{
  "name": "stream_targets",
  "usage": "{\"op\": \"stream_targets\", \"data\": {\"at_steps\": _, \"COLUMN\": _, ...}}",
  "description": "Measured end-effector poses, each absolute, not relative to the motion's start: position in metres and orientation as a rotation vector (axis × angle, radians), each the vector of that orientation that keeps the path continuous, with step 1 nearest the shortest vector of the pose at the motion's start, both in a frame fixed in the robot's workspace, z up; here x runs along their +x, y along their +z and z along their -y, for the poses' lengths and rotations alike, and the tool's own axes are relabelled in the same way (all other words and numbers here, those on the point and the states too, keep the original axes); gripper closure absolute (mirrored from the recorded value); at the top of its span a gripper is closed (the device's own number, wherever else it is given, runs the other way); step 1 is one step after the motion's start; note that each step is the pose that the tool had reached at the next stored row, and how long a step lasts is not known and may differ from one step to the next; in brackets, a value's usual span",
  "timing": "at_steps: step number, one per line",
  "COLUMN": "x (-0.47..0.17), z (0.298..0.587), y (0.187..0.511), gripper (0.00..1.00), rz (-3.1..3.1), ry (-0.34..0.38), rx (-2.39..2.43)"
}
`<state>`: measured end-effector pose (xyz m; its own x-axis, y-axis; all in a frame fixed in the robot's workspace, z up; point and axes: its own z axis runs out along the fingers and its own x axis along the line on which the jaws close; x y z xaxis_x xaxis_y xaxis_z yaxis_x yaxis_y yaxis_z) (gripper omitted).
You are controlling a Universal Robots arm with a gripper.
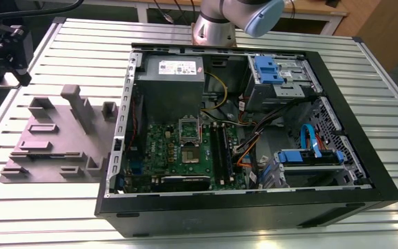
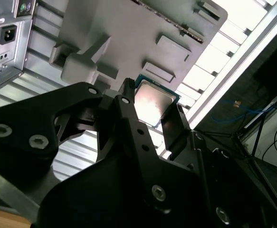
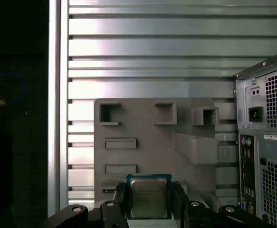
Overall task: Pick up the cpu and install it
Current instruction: 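Pick up the cpu and move it towards the insertion slot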
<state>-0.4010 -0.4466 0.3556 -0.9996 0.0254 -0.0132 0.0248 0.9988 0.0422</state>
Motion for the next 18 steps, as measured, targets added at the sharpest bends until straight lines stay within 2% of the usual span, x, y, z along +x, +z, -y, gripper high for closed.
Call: {"op": "stream_targets", "data": {"at_steps": 18, "x": -0.368, "z": 0.447, "y": 0.356, "gripper": 0.53, "rz": -3.127, "ry": 0.066, "rx": 0.039}}
